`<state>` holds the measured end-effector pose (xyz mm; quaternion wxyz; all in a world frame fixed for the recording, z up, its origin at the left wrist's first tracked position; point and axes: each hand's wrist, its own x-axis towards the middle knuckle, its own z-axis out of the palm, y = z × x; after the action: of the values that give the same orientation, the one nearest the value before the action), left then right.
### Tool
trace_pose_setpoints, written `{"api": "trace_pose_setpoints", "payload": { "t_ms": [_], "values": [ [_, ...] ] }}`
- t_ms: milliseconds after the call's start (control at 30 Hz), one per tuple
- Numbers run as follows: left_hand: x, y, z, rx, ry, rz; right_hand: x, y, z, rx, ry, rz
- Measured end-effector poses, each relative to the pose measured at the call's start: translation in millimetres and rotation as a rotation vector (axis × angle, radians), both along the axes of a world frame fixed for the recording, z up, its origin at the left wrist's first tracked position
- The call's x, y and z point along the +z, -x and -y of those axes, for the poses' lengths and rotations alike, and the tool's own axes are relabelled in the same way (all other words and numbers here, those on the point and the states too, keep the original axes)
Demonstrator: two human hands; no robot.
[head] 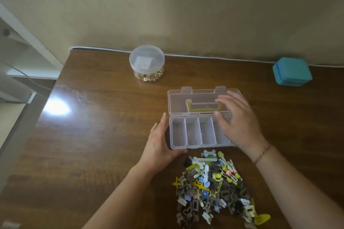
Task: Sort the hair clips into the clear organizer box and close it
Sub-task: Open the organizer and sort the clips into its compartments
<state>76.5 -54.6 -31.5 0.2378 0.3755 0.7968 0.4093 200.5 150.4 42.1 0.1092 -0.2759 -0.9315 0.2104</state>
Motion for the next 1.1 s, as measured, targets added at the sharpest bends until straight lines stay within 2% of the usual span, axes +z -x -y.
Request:
{"api": "trace_pose_setpoints", "payload": {
  "t_ms": [67, 100, 233, 400, 700, 833, 933, 1100],
  "values": [
    [-2, 0, 1, -0.01, -0.006, -0.022, 3, -24, 22, 0.062, -0.041, -0.167],
    [-4, -1, 2, -0.015, -0.018, -0.032, 3, -36, 34, 0.129, -0.008, -0.16],
    [-14, -3, 2, -0.03, -0.083, -0.083, -20, -58, 72, 0.354, 0.005, 0.228],
    [-28, -11, 7, -0.032, -0.139, -0.14, -41, -42, 75, 0.316, -0.191, 0.358],
    [-43, -26, 15, -0.05, -0.164, -0.322, -78, -59, 63, 0.291, -0.431, 0.284],
    [-46, -25, 19, -0.033, -0.185, -0.33, -84, -70, 60, 0.295, -0.458, 0.171],
    [-46, -25, 20, 0.003, -0.169, -0.368, -81, -75, 60, 0.335, -0.537, 0.196],
    [-44, -25, 18, 0.003, -0.18, -0.325, -79, -79, 65, 0.351, -0.64, 0.213]
  ]
}}
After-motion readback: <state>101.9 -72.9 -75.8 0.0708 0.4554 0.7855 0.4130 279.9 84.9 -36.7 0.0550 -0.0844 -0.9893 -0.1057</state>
